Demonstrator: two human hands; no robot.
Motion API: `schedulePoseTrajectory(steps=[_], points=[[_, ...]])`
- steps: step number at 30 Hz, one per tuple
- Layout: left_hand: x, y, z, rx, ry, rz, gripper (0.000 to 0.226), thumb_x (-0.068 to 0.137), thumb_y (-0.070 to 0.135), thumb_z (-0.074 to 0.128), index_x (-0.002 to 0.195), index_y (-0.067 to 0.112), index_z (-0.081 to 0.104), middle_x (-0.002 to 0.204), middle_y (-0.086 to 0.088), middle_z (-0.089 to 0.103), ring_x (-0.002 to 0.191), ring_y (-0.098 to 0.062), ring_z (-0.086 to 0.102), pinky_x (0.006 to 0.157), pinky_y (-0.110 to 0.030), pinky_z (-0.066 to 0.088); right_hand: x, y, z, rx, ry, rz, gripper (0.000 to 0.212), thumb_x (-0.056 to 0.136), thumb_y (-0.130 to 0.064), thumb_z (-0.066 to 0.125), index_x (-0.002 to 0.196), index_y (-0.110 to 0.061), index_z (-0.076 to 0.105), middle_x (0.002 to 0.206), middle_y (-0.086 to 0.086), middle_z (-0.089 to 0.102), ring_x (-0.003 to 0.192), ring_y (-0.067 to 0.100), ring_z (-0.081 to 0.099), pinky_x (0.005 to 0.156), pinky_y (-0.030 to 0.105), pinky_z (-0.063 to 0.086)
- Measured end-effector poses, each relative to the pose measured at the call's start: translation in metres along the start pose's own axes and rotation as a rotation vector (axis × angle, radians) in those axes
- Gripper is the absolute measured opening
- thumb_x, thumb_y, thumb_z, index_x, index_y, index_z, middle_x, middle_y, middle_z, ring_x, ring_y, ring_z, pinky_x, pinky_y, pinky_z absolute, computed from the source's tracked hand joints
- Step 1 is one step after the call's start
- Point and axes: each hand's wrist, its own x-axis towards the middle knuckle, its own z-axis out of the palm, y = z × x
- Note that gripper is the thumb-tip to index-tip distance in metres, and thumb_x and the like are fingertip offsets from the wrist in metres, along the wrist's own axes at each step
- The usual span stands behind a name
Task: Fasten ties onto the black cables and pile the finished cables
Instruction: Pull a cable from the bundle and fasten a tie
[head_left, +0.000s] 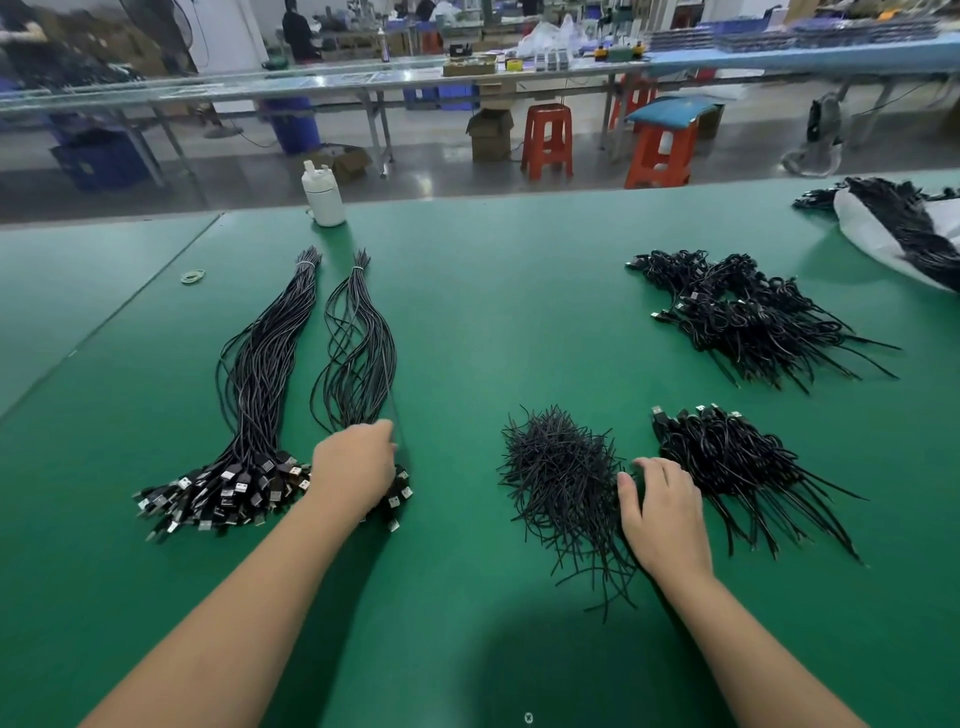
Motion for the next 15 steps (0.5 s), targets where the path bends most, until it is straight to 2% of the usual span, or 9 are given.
schedulePoseTrajectory(steps=[3,5,7,10,12,14,15], points=[[-0.015,0.031,-0.007,0.086,-0.147,0.253,0.017,0.1,0.03,0.047,0.101,0.02,0.06,0.096,0.0,0.067,0.088,-0.023,0.065,0.073,-0.033,0.051,-0.001,0.0,0.0,0.023,0.0,0.007,0.039,0.101,-0.04,0.042,0.123,-0.013,0.057,0.123,0.002,0.057,0.115,0.017,0.05,0.101,0.037,0.041],[-0.027,0.051,-0.012,0.006,-0.289,0.383,0.019,0.098,0.031,0.051,0.106,0.023,0.066,0.103,0.001,0.07,0.094,-0.021,0.065,0.082,-0.033,0.053,-0.001,0.001,-0.001,0.066,0.005,0.007,0.037,0.1,-0.038,0.044,0.124,-0.012,0.056,0.124,0.002,0.056,0.116,0.016,0.049,0.101,0.036,0.04],[-0.038,0.067,-0.018,-0.107,-0.436,0.481,0.018,0.096,0.035,0.057,0.104,0.025,0.07,0.1,0.004,0.071,0.091,-0.017,0.065,0.085,-0.031,0.053,0.0,0.001,-0.006,0.168,0.028,0.026,0.034,0.1,-0.032,0.046,0.126,-0.012,0.056,0.128,0.002,0.055,0.12,0.014,0.046,0.1,0.03,0.037],[-0.048,0.082,-0.03,-0.306,-0.62,0.562,0.015,0.091,0.037,0.068,0.093,0.023,0.073,0.083,0.012,0.068,0.073,-0.004,0.06,0.069,-0.018,0.046,0.0,-0.007,-0.017,0.302,0.073,0.038,0.03,0.101,-0.019,0.048,0.129,-0.015,0.058,0.134,-0.001,0.055,0.128,0.011,0.044,0.105,0.027,0.031],[-0.049,0.085,-0.042,-0.424,-0.635,0.583,0.014,0.087,0.037,0.073,0.088,0.023,0.074,0.079,0.011,0.069,0.067,0.0,0.058,0.063,-0.014,0.044,0.001,-0.023,-0.028,0.428,0.028,0.044,0.031,0.101,-0.014,0.048,0.129,-0.023,0.059,0.134,-0.006,0.057,0.124,0.007,0.049,0.107,0.028,0.033],[-0.047,0.087,-0.056,-0.502,-0.591,0.598,0.012,0.083,0.038,0.076,0.085,0.026,0.074,0.072,0.012,0.066,0.06,0.003,0.053,0.058,-0.012,0.042,0.005,-0.051,-0.042,0.657,-0.143,0.045,0.038,0.101,-0.009,0.047,0.123,-0.036,0.061,0.133,-0.017,0.059,0.113,-0.004,0.055,0.105,0.026,0.038],[-0.046,0.087,-0.062,-0.536,-0.564,0.598,0.012,0.082,0.039,0.077,0.084,0.028,0.073,0.07,0.012,0.064,0.057,0.003,0.051,0.056,-0.012,0.042,0.006,-0.065,-0.049,0.772,-0.258,0.009,0.045,0.099,-0.003,0.046,0.12,-0.039,0.063,0.132,-0.023,0.06,0.115,-0.009,0.054,0.108,0.024,0.037]])
